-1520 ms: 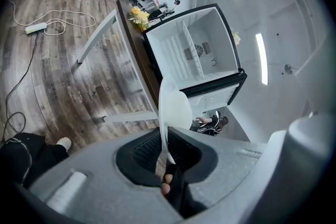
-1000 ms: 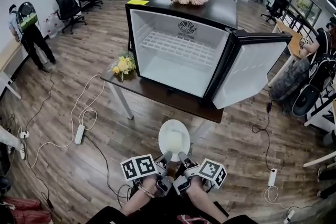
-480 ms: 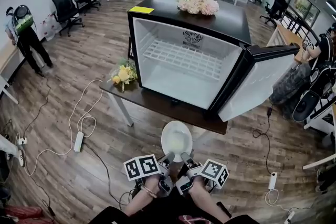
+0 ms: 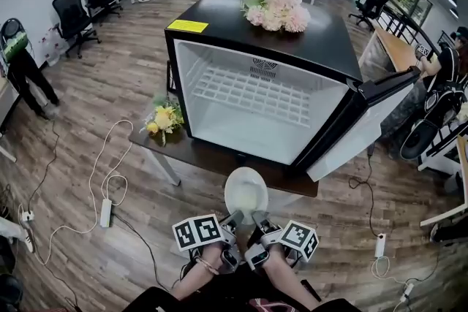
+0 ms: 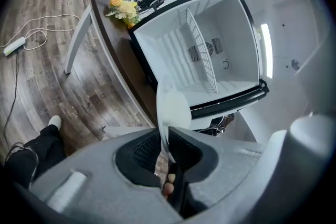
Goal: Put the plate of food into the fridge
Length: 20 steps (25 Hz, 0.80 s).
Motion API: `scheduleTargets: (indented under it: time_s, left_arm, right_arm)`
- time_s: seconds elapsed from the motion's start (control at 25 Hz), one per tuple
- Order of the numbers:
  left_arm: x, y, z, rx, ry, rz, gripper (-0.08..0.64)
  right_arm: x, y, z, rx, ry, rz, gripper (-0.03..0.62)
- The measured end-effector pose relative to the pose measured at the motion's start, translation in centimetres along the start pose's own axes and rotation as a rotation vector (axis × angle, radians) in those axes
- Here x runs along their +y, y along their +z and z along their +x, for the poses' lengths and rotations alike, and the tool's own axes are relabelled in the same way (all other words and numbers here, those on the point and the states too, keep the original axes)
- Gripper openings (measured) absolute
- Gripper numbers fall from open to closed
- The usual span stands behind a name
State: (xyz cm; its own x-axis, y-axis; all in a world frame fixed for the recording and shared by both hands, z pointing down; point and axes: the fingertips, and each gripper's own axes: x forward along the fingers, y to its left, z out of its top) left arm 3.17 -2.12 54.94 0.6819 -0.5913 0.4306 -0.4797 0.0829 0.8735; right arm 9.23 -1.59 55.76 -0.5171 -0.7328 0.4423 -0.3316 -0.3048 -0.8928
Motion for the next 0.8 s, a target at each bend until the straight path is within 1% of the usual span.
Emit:
scheduleTargets:
  time_s: [0.32,0.6,0.8]
  left_arm:
    - [1.1,4.6,1.1,0.076,-0.013,0.032,0.041]
    - [1.5,7.7,1.6,0.147,-0.025,0.059,0.041]
    - [1.8,9.2,1.5,0.184,-0.041,0.074,0.041]
  right_arm:
    - [1.6,0.4,4.2,-0.063,-0.001,0.034,0.029]
    - [3.0,0.6,6.6,-0.134,-0.010,0.072,0.029]
    - [3.7,0.2,7.8,-0.167,-0.018,0.082,0.031]
